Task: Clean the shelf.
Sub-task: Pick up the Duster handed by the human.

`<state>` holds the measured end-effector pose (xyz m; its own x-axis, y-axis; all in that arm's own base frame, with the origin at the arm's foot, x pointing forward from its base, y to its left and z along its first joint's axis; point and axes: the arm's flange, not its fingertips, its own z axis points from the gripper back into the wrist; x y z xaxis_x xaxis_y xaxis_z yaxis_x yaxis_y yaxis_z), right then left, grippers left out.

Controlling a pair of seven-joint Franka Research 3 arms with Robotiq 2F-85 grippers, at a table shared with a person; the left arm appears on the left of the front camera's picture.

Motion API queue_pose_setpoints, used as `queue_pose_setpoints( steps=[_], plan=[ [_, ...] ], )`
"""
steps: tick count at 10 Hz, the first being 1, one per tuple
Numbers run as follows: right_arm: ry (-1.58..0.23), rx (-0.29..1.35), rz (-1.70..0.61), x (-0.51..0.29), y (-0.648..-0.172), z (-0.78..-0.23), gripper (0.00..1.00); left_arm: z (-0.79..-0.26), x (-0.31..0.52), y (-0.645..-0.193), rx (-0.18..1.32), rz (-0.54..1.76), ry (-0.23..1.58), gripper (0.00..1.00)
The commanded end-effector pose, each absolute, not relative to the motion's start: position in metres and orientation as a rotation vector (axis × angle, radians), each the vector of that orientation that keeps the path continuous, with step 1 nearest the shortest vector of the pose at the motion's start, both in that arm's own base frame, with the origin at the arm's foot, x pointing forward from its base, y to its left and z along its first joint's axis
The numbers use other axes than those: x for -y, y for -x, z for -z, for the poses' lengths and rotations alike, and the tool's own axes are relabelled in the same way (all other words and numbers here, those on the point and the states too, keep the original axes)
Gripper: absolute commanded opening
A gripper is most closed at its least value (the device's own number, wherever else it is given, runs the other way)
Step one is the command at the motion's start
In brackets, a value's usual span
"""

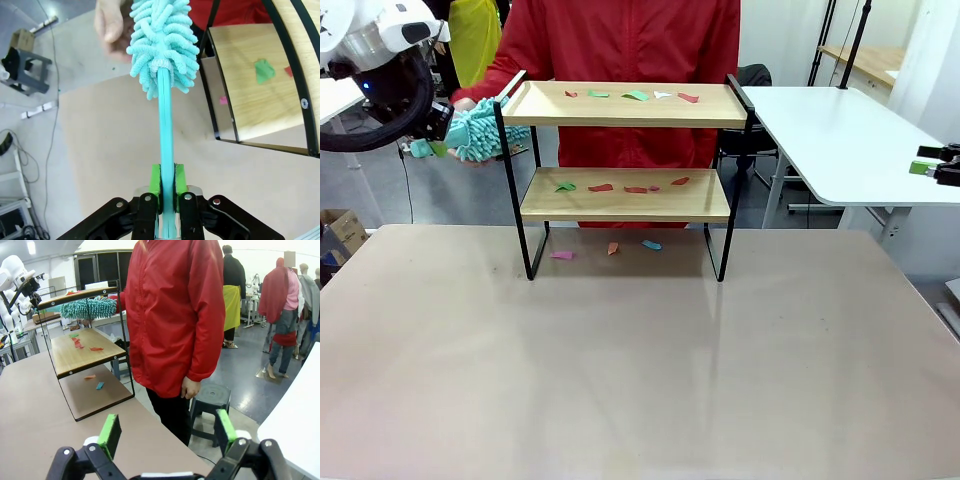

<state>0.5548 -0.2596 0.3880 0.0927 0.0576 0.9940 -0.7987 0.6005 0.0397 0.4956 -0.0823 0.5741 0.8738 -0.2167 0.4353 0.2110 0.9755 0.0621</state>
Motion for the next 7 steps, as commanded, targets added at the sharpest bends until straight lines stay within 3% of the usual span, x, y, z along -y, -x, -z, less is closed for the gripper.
queue_pose_setpoints(
  steps=[1, 7],
  plan=[
    [-0.704, 1.338, -0.722, 0.2578, -0.5545, -0.3898, 1.0, -0.5758, 0.0828, -0.4964, 0.475, 0.227, -0.019, 0.0],
    [-0.704, 1.338, -0.722, 0.2578, -0.5545, -0.3898, 1.0, -0.5758, 0.0828, -0.4964, 0.475, 0.227, -0.019, 0.0]
  ],
)
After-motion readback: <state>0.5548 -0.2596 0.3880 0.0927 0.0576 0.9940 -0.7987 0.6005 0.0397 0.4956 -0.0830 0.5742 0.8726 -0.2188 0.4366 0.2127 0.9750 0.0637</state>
